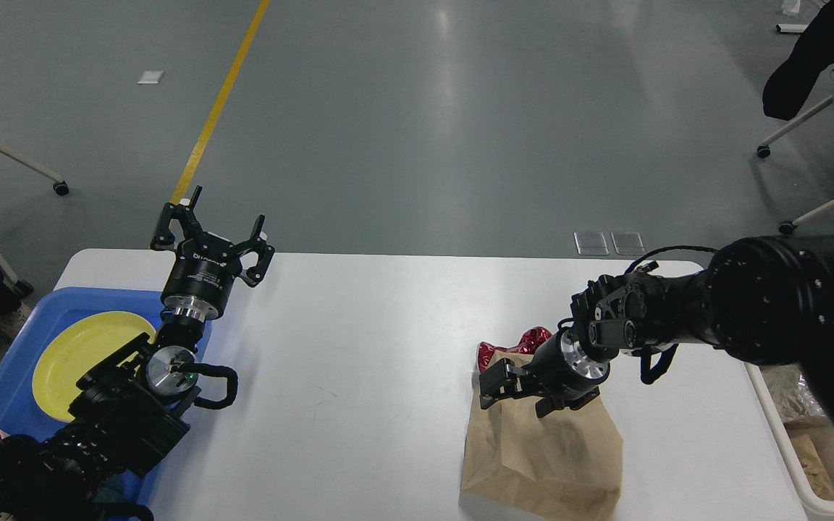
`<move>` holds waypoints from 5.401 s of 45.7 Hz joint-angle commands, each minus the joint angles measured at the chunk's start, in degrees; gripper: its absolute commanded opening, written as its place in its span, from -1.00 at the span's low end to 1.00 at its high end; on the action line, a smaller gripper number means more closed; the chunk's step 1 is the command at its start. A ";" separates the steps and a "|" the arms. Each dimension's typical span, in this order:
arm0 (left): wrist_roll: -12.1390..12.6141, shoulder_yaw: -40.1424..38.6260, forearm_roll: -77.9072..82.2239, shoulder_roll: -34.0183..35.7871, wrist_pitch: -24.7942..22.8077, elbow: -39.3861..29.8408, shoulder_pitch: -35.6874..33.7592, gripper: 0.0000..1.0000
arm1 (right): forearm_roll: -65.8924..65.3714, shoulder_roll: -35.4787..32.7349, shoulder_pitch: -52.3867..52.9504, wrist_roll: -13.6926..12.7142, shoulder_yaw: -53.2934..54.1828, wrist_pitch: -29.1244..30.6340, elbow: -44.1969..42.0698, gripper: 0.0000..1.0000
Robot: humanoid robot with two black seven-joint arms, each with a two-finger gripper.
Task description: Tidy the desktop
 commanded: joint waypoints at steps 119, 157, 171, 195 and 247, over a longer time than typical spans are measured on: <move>0.00 0.00 0.00 0.00 0.00 0.00 0.00 0.93 | -2.72 -45.68 -5.11 0.18 -6.56 -17.59 -29.44 -1.00; 0.00 0.00 0.00 0.00 0.00 0.00 0.00 0.93 | -2.72 -44.27 -34.04 0.71 20.61 -36.78 -36.56 0.99; 0.00 0.00 0.00 0.00 0.00 0.00 0.00 0.93 | -3.07 -44.27 -33.87 0.71 20.08 -35.63 -34.11 1.00; 0.00 0.00 0.00 0.00 0.00 0.00 0.00 0.93 | -4.74 -44.36 -11.20 0.80 19.99 -33.97 -22.59 1.00; 0.00 0.00 0.00 0.00 0.00 0.09 0.00 0.93 | 13.01 -8.77 17.46 -14.23 25.27 -19.90 -9.31 1.00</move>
